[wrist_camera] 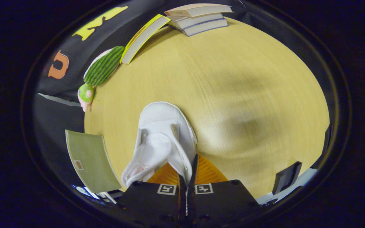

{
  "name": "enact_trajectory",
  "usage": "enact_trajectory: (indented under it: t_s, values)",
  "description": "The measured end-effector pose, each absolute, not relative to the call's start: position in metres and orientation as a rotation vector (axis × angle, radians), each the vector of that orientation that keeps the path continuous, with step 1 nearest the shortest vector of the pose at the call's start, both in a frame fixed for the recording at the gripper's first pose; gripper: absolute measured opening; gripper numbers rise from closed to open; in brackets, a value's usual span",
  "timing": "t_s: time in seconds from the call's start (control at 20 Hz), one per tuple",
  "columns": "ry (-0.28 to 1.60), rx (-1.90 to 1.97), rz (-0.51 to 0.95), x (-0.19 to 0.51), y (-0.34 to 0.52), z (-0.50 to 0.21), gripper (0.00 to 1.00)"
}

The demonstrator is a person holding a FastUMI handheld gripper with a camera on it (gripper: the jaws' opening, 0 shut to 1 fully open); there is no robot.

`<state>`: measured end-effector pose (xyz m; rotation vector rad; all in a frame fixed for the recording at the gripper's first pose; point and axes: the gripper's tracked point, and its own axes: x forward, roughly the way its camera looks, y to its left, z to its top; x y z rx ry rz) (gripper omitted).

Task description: Open the storage box then place both shoes into the box .Put the left shoe in first, then the right shoe, with the right side of both shoes facing outward in a uniform manner.

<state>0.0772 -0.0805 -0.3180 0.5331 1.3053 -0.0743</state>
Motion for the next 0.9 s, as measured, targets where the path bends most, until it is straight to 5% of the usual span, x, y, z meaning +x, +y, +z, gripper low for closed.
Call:
enact_trajectory:
  t_s: [0.35, 0.9]
  values:
    - [1.214, 0.553, -0.051, 0.062, -0.016, -0.234, 0.08]
    - [1.039, 0.431, 0.191, 0.076, 0.187, -0.086, 0.07]
